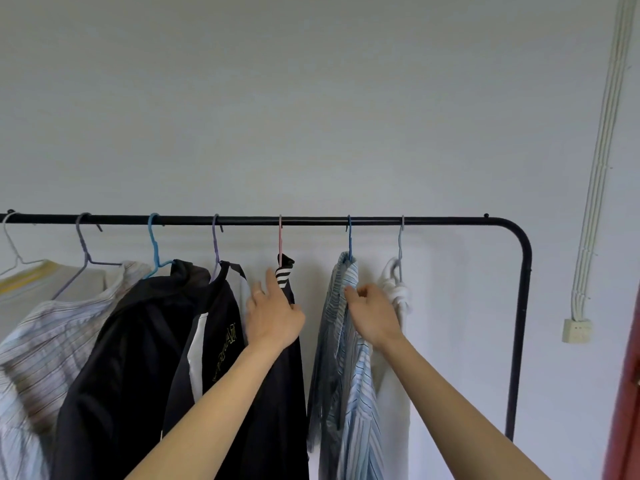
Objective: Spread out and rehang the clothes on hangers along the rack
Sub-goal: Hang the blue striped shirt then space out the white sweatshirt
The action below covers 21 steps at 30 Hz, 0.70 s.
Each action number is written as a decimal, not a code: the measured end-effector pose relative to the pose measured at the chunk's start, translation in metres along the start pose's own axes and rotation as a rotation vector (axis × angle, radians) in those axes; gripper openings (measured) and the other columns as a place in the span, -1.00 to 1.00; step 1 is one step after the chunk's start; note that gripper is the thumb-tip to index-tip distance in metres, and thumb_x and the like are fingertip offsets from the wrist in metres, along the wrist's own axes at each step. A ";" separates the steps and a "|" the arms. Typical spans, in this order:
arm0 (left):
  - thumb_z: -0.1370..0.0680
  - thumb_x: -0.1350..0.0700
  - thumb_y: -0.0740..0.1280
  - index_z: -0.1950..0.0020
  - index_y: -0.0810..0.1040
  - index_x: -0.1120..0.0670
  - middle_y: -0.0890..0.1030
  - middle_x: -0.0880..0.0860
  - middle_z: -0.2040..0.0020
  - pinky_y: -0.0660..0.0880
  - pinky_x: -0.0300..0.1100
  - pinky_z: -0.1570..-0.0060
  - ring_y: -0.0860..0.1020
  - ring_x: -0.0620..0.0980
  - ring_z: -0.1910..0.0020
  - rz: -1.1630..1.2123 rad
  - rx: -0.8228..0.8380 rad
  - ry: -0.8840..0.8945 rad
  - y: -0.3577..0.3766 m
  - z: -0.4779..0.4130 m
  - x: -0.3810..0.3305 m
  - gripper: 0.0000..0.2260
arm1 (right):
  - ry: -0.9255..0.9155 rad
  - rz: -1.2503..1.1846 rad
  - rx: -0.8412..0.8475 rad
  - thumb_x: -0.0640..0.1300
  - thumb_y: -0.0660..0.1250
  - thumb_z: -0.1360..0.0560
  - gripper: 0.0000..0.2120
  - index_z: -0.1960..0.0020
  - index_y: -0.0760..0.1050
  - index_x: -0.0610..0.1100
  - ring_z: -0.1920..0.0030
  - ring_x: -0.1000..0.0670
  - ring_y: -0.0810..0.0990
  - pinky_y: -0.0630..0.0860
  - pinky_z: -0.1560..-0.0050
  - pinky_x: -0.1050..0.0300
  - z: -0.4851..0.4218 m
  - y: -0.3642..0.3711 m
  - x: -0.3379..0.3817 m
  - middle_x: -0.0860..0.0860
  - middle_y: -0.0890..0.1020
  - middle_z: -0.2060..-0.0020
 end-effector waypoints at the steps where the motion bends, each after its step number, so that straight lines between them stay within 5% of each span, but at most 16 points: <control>1: -0.55 0.07 0.21 -0.61 -0.12 0.04 0.00 0.21 -0.60 0.09 0.12 -0.50 0.02 0.21 -0.56 -0.172 -0.102 0.068 -0.005 0.005 -0.008 -0.28 | -0.039 0.044 -0.058 0.13 0.19 -0.54 -0.68 -0.10 0.49 -0.09 -0.08 -0.01 0.51 0.39 -0.08 0.08 0.004 -0.008 0.001 0.03 0.53 -0.06; 4: -0.55 -0.03 0.16 -0.61 -0.06 0.05 -0.01 0.17 -0.61 -0.03 0.14 -0.51 -0.05 0.15 -0.59 -0.397 -0.285 0.331 -0.014 0.023 -0.040 -0.32 | -0.221 0.052 -0.179 0.06 0.22 -0.56 -0.73 -0.16 0.47 -0.08 -0.12 0.02 0.52 0.44 -0.15 0.10 0.023 -0.029 0.010 0.05 0.46 -0.12; 7: -0.58 -0.11 0.12 -0.60 0.05 0.03 0.07 0.13 -0.61 -0.02 0.09 -0.52 0.01 0.11 -0.58 -0.329 -0.217 0.414 -0.002 0.032 -0.064 -0.38 | -0.345 0.111 -0.326 -0.07 0.28 -0.54 -0.80 -0.13 0.46 -0.10 -0.10 0.01 0.47 0.38 -0.08 0.19 0.041 -0.046 0.009 0.05 0.47 -0.07; 10: -0.57 -0.11 0.18 -0.61 -0.03 0.02 0.06 0.11 -0.61 0.05 0.01 -0.52 0.02 0.08 -0.58 -0.111 -0.003 0.342 0.022 0.030 -0.079 -0.32 | -0.305 0.291 -0.411 -0.10 0.32 -0.50 -0.68 -0.22 0.44 -0.15 -0.20 -0.10 0.41 0.39 -0.07 0.09 0.043 -0.061 -0.008 -0.03 0.49 -0.19; 13: -0.51 0.08 0.26 -0.61 -0.10 0.02 0.13 0.14 -0.55 0.22 0.02 -0.45 0.14 0.15 -0.53 0.187 0.233 0.120 0.049 0.024 -0.078 -0.23 | -0.108 0.349 -0.263 0.02 0.22 -0.57 -0.61 -0.34 0.35 -0.12 -0.20 -0.15 0.50 0.45 0.01 0.00 0.034 -0.067 -0.033 -0.05 0.43 -0.30; 17: -0.43 0.23 0.13 -0.50 0.19 0.05 0.44 0.23 -0.26 0.51 0.13 -0.17 0.50 0.25 -0.17 0.447 0.230 -0.083 0.060 0.016 -0.065 -0.39 | -0.089 0.384 -0.175 0.04 0.12 -0.60 -0.72 -0.23 0.36 -0.07 -0.02 -0.19 0.58 0.47 0.09 0.00 0.029 -0.069 -0.038 -0.02 0.51 -0.18; 21: -0.44 0.32 0.07 -0.51 0.25 -0.01 0.48 0.21 -0.24 0.53 0.07 -0.12 0.52 0.24 -0.15 0.494 0.203 -0.097 0.062 0.014 -0.059 -0.37 | -0.049 0.403 -0.110 0.06 0.16 -0.57 -0.68 -0.24 0.34 -0.10 -0.06 -0.21 0.58 0.52 0.00 -0.04 0.024 -0.065 -0.036 -0.03 0.50 -0.16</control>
Point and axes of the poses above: each hand's wrist, its own z-axis away from the middle knuckle, its own y-axis out of the palm, x = y × z, the point moved 5 cm from there along -z, towards the middle knuckle
